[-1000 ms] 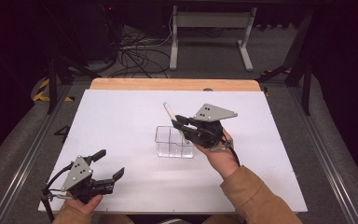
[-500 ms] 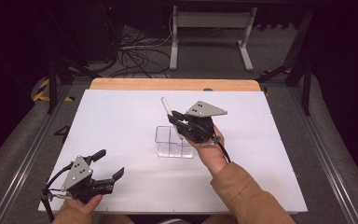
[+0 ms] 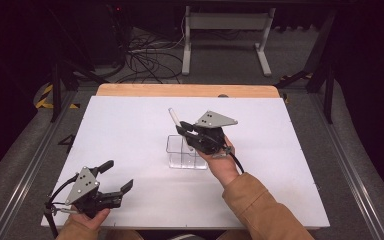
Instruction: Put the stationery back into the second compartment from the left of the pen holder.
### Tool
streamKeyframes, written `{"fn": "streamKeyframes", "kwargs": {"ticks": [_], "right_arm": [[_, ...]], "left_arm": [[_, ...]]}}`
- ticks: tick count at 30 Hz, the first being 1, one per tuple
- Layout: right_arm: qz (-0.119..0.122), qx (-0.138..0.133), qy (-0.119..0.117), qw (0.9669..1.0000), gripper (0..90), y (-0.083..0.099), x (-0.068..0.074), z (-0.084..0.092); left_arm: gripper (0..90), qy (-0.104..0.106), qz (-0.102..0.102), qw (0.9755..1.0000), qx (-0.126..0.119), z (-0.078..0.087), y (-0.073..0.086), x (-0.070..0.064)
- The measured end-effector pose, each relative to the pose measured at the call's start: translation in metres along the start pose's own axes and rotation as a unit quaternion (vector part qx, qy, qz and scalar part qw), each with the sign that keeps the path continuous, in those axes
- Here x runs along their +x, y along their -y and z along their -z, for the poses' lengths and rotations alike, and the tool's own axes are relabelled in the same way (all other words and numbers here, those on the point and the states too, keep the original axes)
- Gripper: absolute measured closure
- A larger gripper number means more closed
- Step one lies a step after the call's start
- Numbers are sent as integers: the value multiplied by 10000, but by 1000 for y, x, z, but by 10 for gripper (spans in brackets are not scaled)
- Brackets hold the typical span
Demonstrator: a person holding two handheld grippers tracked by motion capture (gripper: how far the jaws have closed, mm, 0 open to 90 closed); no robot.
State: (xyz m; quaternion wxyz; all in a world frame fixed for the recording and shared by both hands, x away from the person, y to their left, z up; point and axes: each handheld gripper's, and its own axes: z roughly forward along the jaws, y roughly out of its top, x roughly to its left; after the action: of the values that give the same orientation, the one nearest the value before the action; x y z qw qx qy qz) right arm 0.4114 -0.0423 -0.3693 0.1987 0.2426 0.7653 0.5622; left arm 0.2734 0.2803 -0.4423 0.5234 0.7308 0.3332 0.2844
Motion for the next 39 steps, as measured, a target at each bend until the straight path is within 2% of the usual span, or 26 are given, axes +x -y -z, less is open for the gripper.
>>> {"fn": "streamKeyframes", "kwargs": {"ticks": [7,17,21,34,35,36,39], "right_arm": [[-36,90,92,9999,780,9,-2,-4],[-95,219,68,9997,779,20,-1,-9],[-65,245,36,9997,779,23,1,-9],[-193,377,20,9991,777,34,-2,-3],[-190,385,16,9991,769,35,-2,-3],[-172,384,25,9991,717,35,-2,-2],[67,301,156,9994,490,32,-3,2]], "left_arm": [[145,13,12,10000,2,0,0,0],[145,11,6,10000,2,0,0,0],[145,3,-25,10000,11,0,0,0],[145,43,-8,10000,17,-2,0,-1],[145,40,-6,10000,21,-2,0,-1],[145,34,11,10000,18,-2,0,0],[145,30,-1,10000,8,-2,0,0]]}}
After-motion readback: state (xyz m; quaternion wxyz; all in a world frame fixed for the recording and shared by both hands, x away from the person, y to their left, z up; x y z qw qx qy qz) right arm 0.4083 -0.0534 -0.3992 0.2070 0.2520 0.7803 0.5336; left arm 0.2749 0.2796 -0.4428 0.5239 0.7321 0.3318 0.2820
